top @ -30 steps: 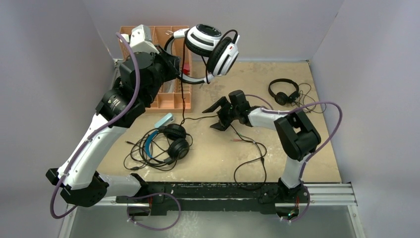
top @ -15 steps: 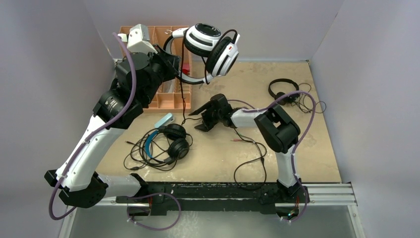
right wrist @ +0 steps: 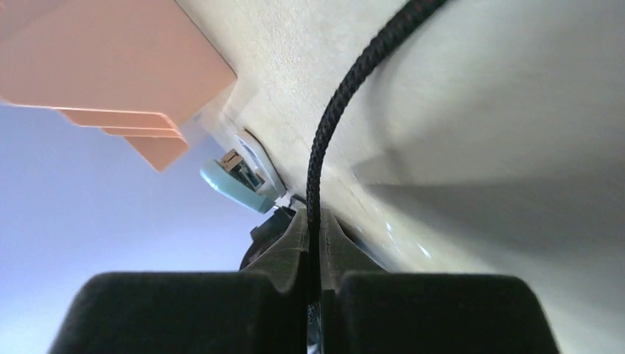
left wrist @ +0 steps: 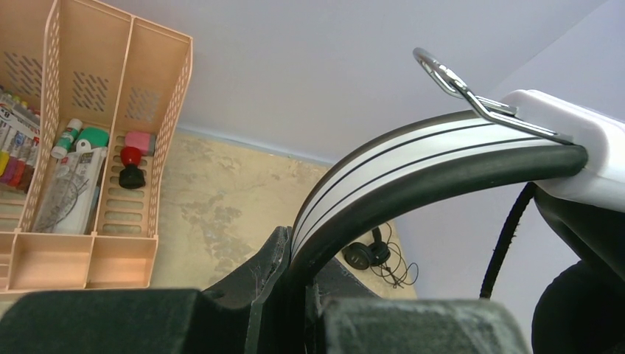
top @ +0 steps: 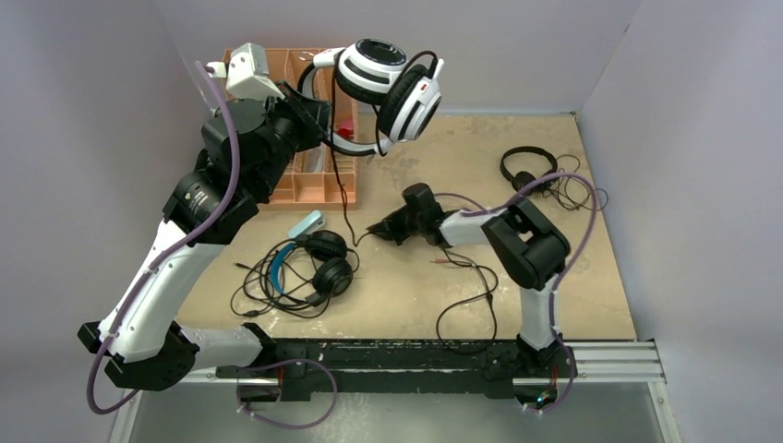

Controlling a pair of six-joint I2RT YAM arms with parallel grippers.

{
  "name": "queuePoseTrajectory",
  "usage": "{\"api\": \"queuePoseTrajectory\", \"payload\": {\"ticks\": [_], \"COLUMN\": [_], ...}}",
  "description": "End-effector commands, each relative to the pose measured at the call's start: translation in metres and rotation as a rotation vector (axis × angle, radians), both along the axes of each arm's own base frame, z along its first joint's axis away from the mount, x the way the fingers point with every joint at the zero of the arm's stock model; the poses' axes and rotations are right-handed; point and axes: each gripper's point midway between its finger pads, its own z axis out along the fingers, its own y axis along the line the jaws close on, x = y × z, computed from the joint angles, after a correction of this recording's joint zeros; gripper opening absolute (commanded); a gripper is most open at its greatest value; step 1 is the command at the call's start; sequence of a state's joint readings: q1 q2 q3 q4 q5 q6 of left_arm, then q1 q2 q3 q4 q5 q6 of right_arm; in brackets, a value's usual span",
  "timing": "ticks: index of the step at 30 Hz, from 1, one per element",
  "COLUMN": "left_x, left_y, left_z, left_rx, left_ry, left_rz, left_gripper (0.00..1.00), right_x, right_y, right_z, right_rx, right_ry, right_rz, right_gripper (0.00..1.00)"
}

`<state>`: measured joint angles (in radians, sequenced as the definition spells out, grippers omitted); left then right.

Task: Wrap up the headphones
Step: Wrap the headphones cable around the headphones.

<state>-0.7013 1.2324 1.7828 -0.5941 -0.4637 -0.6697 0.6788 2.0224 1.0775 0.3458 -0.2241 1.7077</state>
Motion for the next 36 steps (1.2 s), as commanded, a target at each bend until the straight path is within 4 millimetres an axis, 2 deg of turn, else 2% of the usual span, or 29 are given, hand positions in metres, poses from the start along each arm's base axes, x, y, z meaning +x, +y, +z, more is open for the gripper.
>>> {"api": "queuePoseTrajectory", "payload": {"ticks": [1,8,12,14,17,19,22,25,28,32,36], "left_x": [-0.020,-0.026,-0.028,-0.026,-0.021,-0.015,-0.003,0.008,0.019,0.026,0.029], "left_y": [0.008,-0.010,-0.019,-0.017,-0.010,-0.005,-0.001,0.005,0.019,0.038,0.045], "left_z": [0.059,0.057,0.050,0.043,0.039,0.039,0.036,0.030,0.022,0.014,0.011], "left_rx": [-0.160,-0.168,-0.151,-0.135,-0.122,-0.122,-0.148,-0.167,-0.137,-0.109,-0.085], "left_ry": [-0.145,-0.146,-0.130,-0.116,-0.110,-0.116,-0.128,-0.143,-0.133,-0.132,-0.134], "left_rz": [-0.041,-0.142,-0.187,-0.170,-0.123,-0.079,-0.015,0.056,0.161,0.279,0.323], "left_gripper": [0.00,0.00,0.00,0.00,0.00,0.00,0.00,0.00,0.00,0.00,0.00], "right_x": [0.021,0.026,0.027,0.023,0.011,-0.009,-0.046,-0.080,-0.103,-0.122,-0.131], "right_y": [-0.052,-0.159,-0.202,-0.217,-0.214,-0.189,-0.153,-0.132,-0.137,-0.147,-0.160], "right_z": [0.052,0.081,0.110,0.121,0.133,0.138,0.129,0.124,0.119,0.111,0.097], "right_rx": [-0.006,-0.206,-0.282,-0.326,-0.358,-0.256,-0.082,-0.013,-0.023,-0.074,-0.144], "right_ry": [-0.221,-0.462,-0.636,-0.708,-0.828,-0.908,-0.914,-0.911,-0.904,-0.913,-0.848], "right_rz": [-0.016,0.063,0.100,0.129,0.259,0.416,0.581,0.693,0.739,0.803,0.831], "right_gripper": [0.00,0.00,0.00,0.00,0.00,0.00,0.00,0.00,0.00,0.00,0.00]}}
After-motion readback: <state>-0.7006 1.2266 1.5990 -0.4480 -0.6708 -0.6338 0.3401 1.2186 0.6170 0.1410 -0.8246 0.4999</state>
